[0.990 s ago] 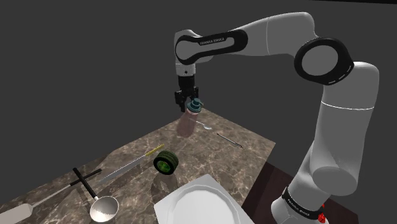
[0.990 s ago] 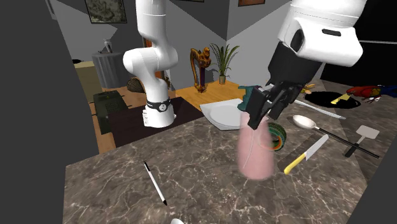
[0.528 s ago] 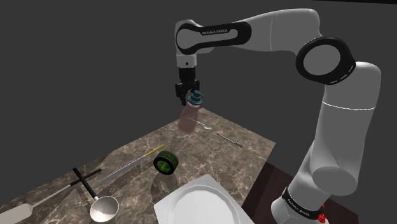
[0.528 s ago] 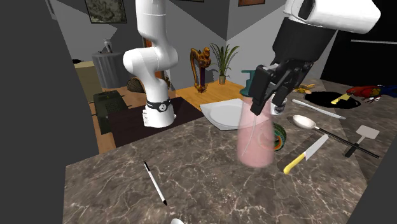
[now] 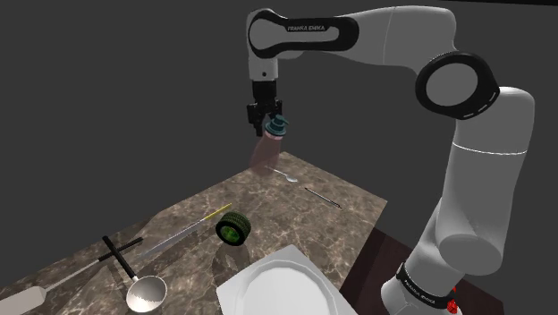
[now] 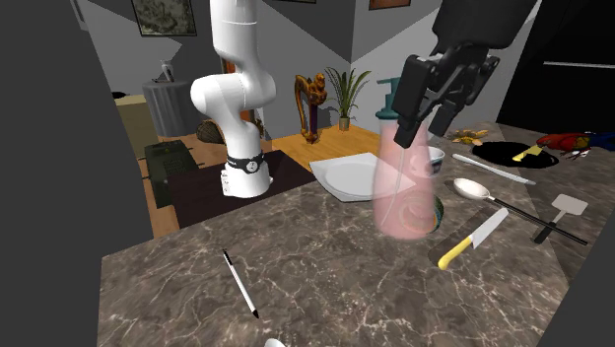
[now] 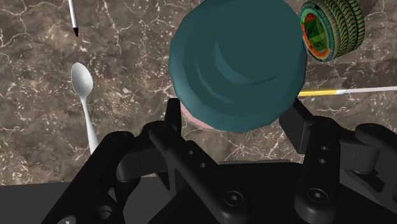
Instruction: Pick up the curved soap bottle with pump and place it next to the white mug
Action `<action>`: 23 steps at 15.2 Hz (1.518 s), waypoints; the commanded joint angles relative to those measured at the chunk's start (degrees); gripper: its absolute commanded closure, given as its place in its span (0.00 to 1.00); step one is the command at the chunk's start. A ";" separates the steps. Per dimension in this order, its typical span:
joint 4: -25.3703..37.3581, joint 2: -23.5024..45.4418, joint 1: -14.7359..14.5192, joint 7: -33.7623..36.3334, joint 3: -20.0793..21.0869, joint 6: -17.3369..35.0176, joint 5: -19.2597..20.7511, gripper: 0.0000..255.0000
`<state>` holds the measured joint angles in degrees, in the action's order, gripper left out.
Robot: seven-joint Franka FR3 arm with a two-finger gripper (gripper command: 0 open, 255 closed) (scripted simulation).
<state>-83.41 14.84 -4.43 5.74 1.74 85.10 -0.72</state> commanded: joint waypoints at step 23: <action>33.31 9.44 -0.24 0.46 0.06 -23.87 0.18 1.00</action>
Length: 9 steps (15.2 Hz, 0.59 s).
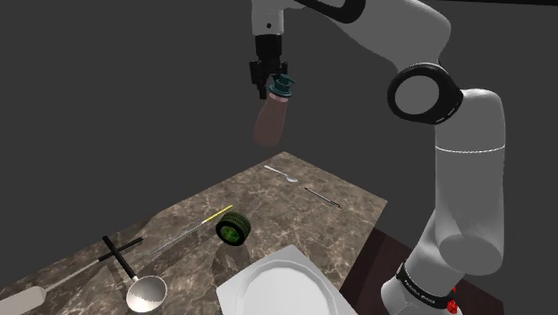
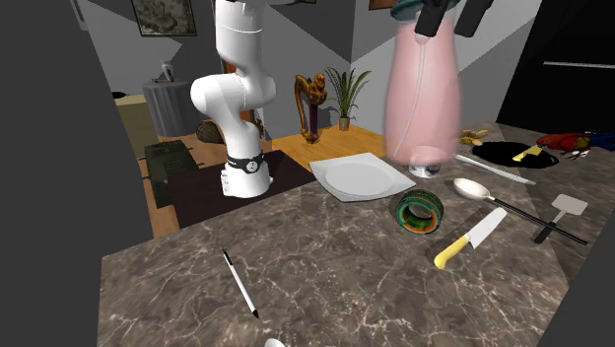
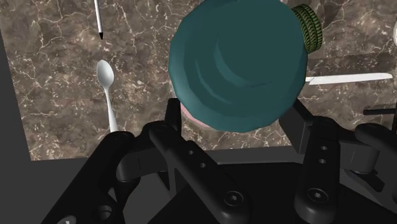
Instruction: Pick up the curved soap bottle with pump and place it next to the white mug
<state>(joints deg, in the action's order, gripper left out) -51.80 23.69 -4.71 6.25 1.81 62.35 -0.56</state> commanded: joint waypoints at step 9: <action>-6.17 -6.46 -3.86 5.95 1.66 -0.13 -1.08 1.00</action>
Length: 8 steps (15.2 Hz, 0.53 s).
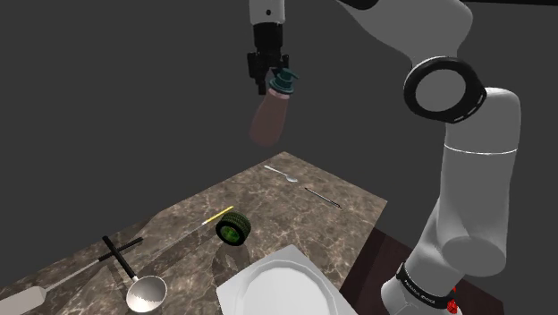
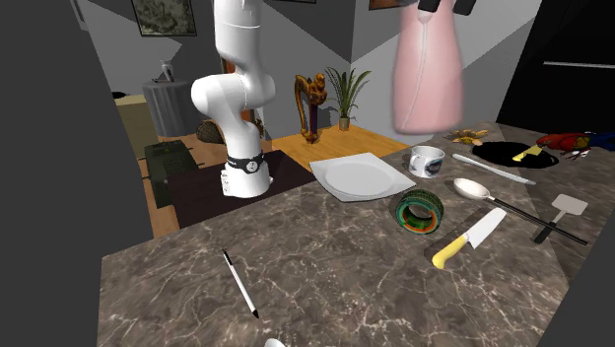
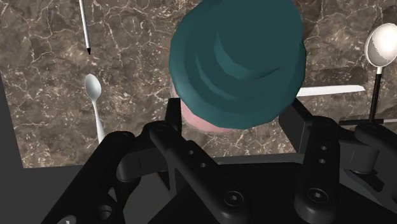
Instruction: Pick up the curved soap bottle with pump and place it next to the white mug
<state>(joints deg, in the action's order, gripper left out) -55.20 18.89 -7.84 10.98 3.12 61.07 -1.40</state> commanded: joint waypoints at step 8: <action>-16.16 -11.00 -6.47 11.31 4.07 5.79 -2.50 1.00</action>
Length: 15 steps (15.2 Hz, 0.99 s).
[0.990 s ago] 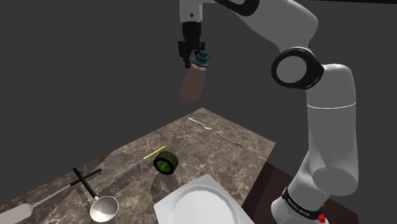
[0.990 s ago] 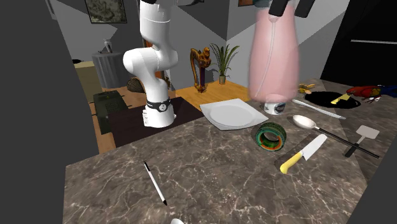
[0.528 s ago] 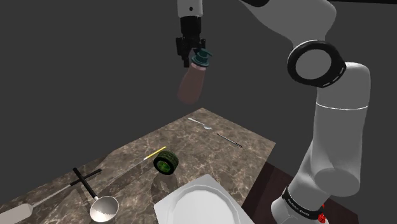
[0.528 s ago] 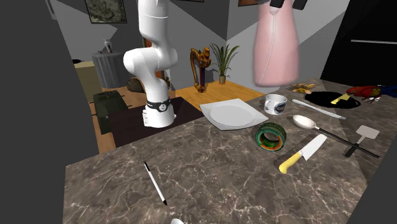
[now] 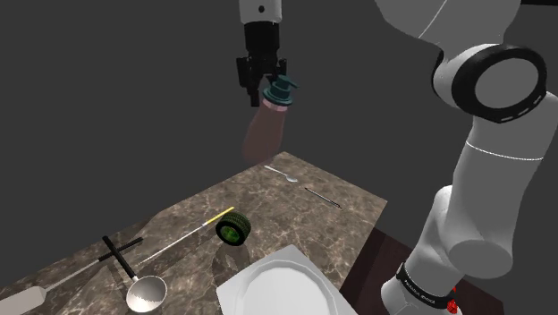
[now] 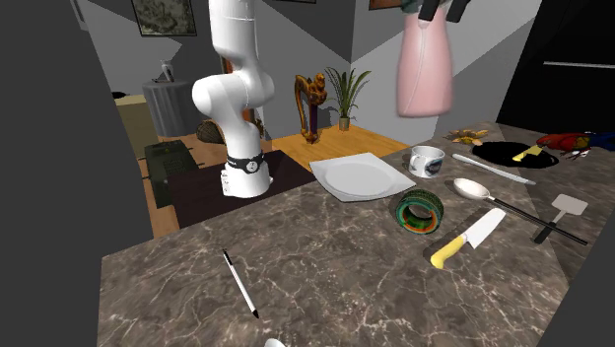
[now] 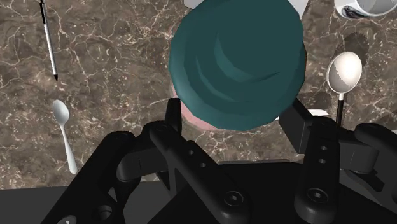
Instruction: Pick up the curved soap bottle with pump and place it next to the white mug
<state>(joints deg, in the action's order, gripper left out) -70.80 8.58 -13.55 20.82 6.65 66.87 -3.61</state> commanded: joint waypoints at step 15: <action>-6.48 -4.71 -11.61 22.30 9.75 4.20 -4.26 1.00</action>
<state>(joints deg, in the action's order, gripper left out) -77.34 3.65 -24.43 41.65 15.76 70.69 -7.73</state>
